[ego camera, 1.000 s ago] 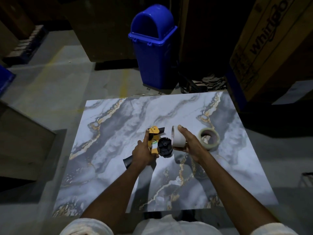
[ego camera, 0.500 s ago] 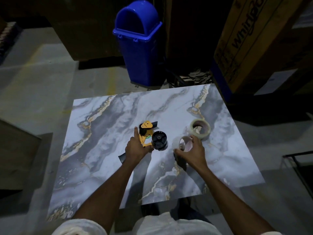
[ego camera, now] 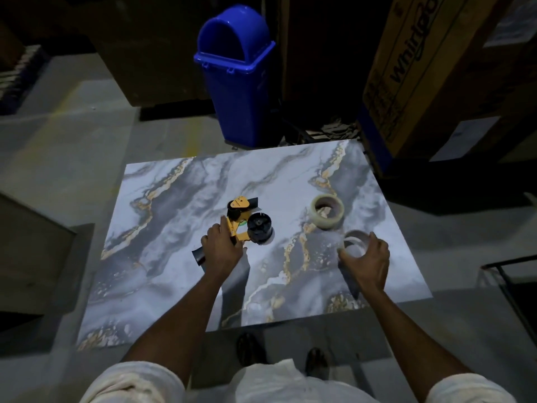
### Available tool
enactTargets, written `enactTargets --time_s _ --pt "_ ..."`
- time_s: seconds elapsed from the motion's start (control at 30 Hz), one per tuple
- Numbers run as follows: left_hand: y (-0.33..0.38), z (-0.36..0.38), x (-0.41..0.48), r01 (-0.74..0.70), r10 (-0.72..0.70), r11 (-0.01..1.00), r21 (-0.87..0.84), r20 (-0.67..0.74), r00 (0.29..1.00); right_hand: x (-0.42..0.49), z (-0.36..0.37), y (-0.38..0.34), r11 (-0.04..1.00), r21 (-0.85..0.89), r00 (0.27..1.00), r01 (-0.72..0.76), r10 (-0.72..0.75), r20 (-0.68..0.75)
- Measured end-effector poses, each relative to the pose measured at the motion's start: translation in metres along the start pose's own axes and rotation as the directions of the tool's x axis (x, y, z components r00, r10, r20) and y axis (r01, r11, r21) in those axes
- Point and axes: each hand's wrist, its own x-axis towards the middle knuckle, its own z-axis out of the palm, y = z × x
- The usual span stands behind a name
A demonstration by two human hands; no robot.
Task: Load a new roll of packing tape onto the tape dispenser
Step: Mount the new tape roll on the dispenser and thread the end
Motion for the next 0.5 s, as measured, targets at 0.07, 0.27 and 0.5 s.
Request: enactTargets --time_s 0.07,0.27,0.5 --pt "0.005 0.001 -0.011 0.014 -0.014 1.000 0.006 -0.031 0.999 -0.002 -0.004 0.011 1.000 0.016 0.999 -0.013 0.012 0.044" --pt "0.018 -0.001 -0.047 -0.027 0.029 0.999 0.029 -0.056 0.998 0.000 -0.007 0.042 0.995 -0.047 0.984 0.086 -0.077 0.162" --pt "0.032 -0.002 -0.066 -0.042 0.037 0.999 -0.030 -0.153 0.988 -0.019 -0.005 0.019 0.955 -0.114 0.961 0.274 -0.269 0.059"
